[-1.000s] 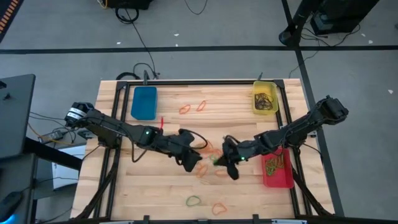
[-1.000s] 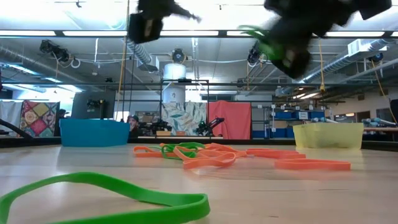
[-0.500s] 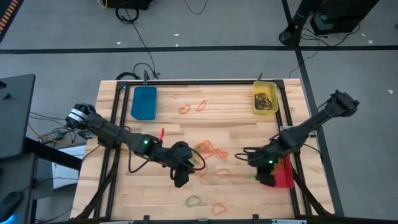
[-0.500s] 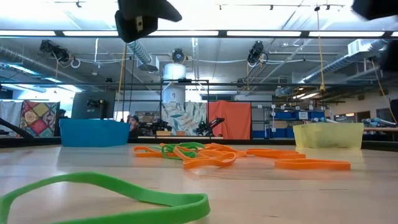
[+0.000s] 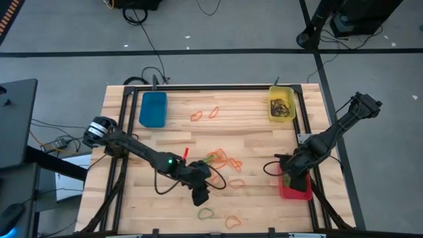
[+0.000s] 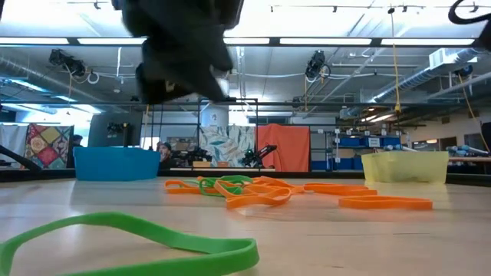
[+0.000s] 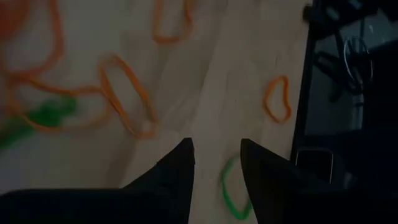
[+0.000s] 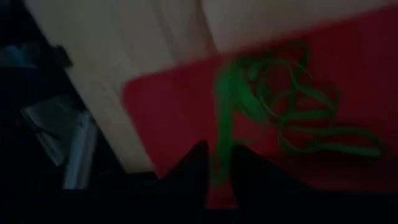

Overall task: Sort rubber bands into baskets
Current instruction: Put the green rubber band into the red bin

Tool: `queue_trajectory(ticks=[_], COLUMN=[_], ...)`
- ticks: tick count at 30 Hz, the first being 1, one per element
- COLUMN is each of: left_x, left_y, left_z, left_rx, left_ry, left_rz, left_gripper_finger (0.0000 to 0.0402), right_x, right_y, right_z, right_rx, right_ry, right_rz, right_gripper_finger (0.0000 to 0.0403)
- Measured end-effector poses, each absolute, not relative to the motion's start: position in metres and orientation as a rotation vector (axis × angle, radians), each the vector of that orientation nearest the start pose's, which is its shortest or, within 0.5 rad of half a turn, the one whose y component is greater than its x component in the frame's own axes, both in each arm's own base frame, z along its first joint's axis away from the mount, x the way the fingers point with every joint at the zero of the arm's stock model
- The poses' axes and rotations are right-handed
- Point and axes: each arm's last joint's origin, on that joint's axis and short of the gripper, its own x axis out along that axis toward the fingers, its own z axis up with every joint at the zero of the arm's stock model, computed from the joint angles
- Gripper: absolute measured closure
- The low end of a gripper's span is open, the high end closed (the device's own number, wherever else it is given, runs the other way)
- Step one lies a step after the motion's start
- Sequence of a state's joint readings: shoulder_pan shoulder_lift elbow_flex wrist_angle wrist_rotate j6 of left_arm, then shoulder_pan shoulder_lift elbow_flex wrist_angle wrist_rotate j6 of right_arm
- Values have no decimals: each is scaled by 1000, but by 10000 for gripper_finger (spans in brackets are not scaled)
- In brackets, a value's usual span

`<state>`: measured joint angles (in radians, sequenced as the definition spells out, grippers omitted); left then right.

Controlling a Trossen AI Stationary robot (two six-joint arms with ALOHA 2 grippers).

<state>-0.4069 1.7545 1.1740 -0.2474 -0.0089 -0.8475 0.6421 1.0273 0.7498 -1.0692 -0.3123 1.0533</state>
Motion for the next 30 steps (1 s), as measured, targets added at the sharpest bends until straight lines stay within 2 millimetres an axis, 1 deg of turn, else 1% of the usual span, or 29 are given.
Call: queue_trajectory(ticks=[3, 5, 8, 11, 13, 15, 18, 23, 25, 30], left_x=[344, 343, 342, 339, 336, 333, 331, 332, 334, 336], left_y=[-153, -158, -168, -180, -186, -189, -193, -205, -209, -219], left_z=[200, 195, 185, 178, 174, 172, 170, 174, 170, 154], left_rx=[-630, -630, -620, -616, -644, -703, -783, -820, -842, -917], left_ry=[924, 938, 960, 1004, 1030, 1054, 1043, 957, 928, 940], left_rz=[-27, -28, -41, -85, -87, -26, 46, 18, 30, 54], left_gripper_finger=[266, 266, 266, 266, 266, 266, 270, 285, 288, 290], right_x=[117, 113, 111, 110, 110, 111, 112, 114, 116, 122], right_y=[99, 95, 90, 86, 84, 83, 82, 81, 81, 85], right_z=[227, 225, 224, 223, 223, 224, 224, 224, 224, 226], right_rx=[566, 532, 453, 368, 285, 224, 156, 71, 55, 84], right_ry=[1642, 1678, 1651, 1582, 1530, 1495, 1465, 1402, 1376, 1289], right_rz=[-14, -64, -142, -237, -254, -245, -227, -226, -225, -205], right_gripper_finger=[281, 254, 219, 197, 190, 189, 193, 198, 199, 199])
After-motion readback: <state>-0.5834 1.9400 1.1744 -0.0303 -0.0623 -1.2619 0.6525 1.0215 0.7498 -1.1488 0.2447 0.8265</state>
